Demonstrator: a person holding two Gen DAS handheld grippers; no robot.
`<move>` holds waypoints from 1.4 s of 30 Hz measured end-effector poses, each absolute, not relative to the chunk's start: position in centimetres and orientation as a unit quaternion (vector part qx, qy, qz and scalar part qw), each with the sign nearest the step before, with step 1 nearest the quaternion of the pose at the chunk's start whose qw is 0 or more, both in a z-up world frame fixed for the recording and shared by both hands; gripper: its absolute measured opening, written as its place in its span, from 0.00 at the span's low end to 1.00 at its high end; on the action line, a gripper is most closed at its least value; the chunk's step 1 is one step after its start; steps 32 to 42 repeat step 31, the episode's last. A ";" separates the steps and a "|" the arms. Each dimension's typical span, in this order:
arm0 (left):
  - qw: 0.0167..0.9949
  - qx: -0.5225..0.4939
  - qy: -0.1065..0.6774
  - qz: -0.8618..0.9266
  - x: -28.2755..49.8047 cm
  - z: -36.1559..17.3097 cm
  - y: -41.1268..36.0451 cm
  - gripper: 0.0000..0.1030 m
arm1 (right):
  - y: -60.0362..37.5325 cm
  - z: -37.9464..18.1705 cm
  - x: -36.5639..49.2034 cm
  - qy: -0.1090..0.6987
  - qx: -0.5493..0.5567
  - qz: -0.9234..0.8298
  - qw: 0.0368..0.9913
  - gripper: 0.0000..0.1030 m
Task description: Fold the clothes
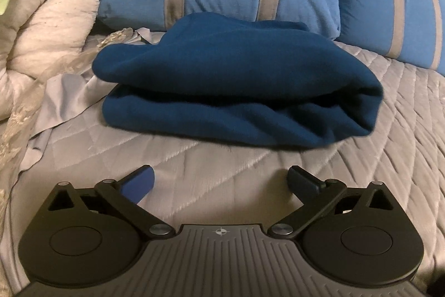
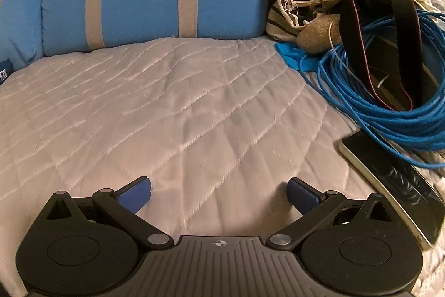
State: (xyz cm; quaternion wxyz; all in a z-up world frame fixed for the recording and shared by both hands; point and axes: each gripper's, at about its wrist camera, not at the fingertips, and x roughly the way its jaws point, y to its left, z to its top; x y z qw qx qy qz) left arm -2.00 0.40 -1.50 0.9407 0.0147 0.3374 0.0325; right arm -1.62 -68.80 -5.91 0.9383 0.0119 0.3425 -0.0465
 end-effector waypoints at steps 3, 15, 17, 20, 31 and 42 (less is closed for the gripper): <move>0.937 0.014 0.348 0.036 -0.9 -1.6 0.7 1.00 | -69.1 -5.8 -0.7 0.340 0.023 -0.046 0.939 1.00; 0.935 0.021 0.352 0.033 1.9 -2.3 1.2 1.00 | -70.1 -6.0 3.7 0.335 0.032 -0.040 0.941 1.00; 0.940 0.021 0.338 0.034 1.7 -2.6 1.0 1.00 | -70.4 -6.4 3.9 0.326 0.035 -0.036 0.944 1.00; 0.946 0.022 0.321 0.037 1.1 -2.8 0.8 1.00 | -70.5 -6.8 3.7 0.311 0.037 -0.039 0.949 1.00; 0.950 0.023 0.310 0.040 0.7 -2.8 0.6 1.00 | -70.3 -7.1 2.9 0.286 0.032 -0.048 0.956 1.00; 0.950 0.023 0.310 0.040 0.7 -2.8 0.6 1.00 | -70.3 -7.1 2.9 0.286 0.032 -0.048 0.956 1.00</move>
